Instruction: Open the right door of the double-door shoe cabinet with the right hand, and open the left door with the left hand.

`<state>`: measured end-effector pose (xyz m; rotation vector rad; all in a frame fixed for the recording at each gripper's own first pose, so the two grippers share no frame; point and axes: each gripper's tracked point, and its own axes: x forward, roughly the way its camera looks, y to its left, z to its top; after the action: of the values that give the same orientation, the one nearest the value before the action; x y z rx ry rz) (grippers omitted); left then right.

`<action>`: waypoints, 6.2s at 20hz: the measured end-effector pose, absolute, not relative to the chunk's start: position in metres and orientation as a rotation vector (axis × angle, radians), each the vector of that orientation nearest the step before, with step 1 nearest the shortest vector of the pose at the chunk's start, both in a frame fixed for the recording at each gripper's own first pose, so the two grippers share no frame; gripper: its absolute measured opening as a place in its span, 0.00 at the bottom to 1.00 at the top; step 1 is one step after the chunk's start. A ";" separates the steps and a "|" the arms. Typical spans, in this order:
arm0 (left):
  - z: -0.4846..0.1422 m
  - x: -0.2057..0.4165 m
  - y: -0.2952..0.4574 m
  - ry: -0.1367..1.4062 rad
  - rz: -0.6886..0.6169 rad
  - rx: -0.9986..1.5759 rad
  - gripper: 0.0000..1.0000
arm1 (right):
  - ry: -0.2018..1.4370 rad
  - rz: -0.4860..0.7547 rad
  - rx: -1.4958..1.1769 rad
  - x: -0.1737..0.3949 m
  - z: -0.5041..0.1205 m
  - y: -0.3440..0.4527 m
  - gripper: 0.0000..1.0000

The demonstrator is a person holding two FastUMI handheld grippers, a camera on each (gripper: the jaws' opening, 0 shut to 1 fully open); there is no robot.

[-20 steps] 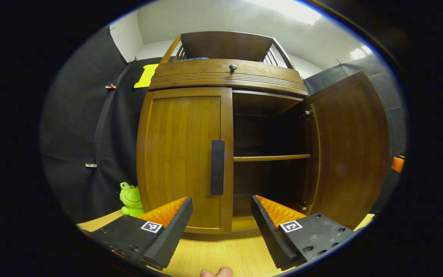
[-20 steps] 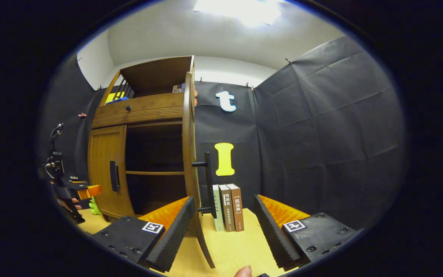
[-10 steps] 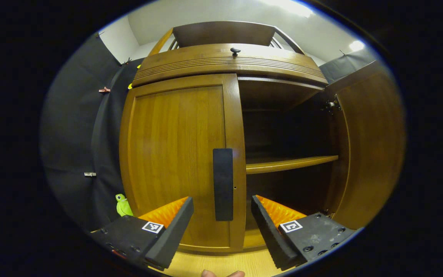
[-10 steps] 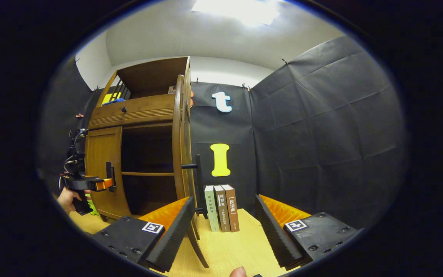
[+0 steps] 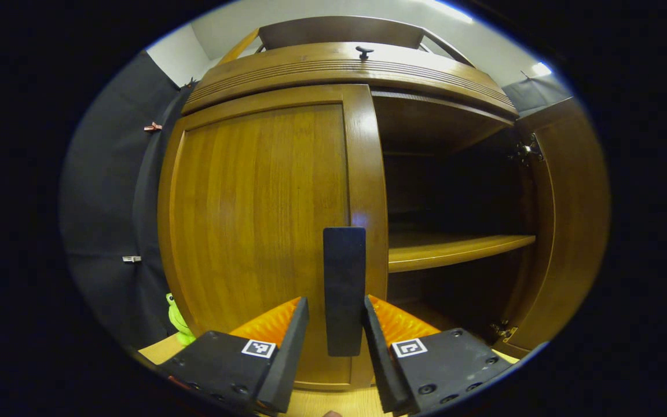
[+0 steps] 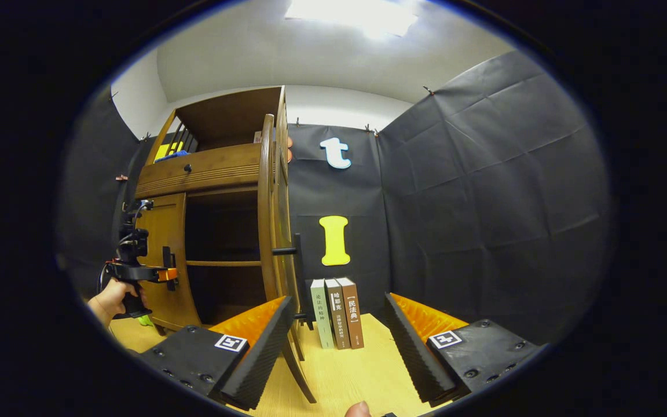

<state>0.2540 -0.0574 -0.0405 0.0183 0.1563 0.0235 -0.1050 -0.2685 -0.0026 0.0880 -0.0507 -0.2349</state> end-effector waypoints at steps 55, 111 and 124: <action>-0.012 0.030 0.113 0.142 0.140 0.034 0.24 | -0.038 -0.117 -0.006 -0.100 -0.016 -0.187 0.98; -0.049 -0.049 0.024 0.058 0.058 0.016 0.96 | 0.000 0.025 -0.031 -0.095 -0.039 -0.139 0.98; -0.048 -0.050 0.025 0.052 0.059 -0.011 1.00 | 0.003 0.021 -0.024 -0.094 -0.039 -0.139 0.98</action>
<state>-0.0499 0.0247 -0.0483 -0.0112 0.0525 0.0590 -0.0939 -0.1391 -0.0389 -0.0237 0.0033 0.0206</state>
